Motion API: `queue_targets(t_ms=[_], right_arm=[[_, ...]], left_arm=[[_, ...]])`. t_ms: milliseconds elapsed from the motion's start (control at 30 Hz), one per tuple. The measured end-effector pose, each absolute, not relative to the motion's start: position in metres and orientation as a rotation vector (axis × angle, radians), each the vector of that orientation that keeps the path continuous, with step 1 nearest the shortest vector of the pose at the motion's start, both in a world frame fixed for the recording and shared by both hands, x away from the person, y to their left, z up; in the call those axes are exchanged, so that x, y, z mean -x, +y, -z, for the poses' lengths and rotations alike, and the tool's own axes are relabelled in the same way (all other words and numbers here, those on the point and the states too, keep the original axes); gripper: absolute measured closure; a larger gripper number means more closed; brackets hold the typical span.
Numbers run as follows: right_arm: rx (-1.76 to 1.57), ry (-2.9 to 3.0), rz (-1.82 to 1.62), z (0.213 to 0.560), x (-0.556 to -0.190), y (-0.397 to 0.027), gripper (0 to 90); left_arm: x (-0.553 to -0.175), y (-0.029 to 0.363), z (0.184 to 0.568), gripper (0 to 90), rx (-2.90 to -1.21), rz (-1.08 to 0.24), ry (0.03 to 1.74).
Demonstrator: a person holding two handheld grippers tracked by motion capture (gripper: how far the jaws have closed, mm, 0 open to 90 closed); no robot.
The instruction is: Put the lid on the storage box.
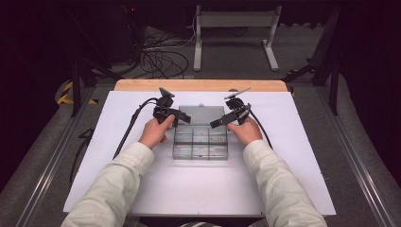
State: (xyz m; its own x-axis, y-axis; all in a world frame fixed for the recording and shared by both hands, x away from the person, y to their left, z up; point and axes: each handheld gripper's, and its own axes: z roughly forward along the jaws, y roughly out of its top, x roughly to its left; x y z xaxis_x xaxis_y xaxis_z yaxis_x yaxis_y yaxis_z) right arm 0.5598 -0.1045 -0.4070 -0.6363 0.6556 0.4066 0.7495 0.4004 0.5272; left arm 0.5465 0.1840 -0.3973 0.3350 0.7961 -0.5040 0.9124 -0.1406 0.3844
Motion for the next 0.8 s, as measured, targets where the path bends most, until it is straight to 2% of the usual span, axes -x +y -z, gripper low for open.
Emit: queue_targets(t_ms=[267, 800], right_arm=[[1.268, -2.519, 1.055, 0.407, -0.560, -0.105, 13.1], [1.256, -2.549, 1.111, 0.396, -0.556, -0.106, 13.1]], left_arm=[[-0.548, 0.185, 0.398, 30.9, -1.965, 0.263, 1.493], [-0.542, 0.183, 0.388, 30.8, -1.988, 0.170, 1.444]])
